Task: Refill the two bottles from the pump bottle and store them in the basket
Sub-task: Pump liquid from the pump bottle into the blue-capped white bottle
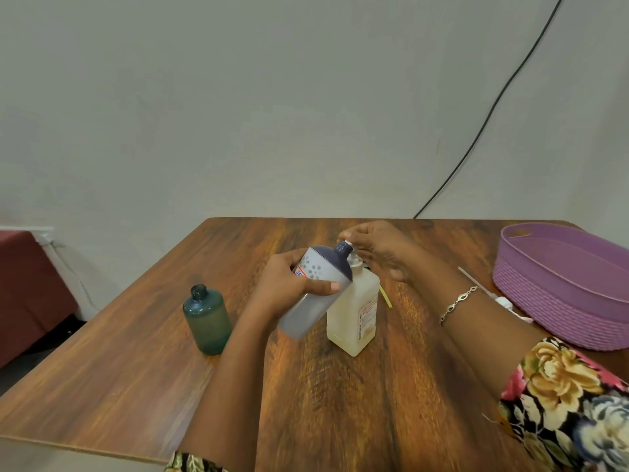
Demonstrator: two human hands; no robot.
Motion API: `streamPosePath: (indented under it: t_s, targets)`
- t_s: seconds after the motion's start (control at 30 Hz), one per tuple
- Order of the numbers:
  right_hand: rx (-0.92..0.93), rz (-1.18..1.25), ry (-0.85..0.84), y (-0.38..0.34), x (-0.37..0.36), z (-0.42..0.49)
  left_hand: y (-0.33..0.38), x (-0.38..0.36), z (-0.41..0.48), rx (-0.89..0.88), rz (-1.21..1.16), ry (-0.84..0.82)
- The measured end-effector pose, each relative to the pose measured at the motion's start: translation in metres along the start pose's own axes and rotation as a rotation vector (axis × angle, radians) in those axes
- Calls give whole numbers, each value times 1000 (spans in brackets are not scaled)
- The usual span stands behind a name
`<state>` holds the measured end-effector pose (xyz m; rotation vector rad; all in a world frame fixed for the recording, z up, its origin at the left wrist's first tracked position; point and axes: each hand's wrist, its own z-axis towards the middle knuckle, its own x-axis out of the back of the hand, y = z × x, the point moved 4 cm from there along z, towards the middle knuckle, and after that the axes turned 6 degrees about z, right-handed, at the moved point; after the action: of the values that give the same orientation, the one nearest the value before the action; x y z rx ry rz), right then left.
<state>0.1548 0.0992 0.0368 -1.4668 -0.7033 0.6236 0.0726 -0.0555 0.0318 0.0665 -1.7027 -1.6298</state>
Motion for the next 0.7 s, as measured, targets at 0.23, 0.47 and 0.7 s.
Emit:
streamPosePath:
  t_s: [0.23, 0.47, 0.7]
  targets:
    - [37, 54, -72, 4, -5, -4, -7, -1, 0, 7, -3, -21]
    - [28, 84, -92, 6, -9, -4, -7, -1, 0, 7, -20, -19]
    - [-71, 111, -79, 5, -5, 2, -4, 2, 0, 9, -38, -22]
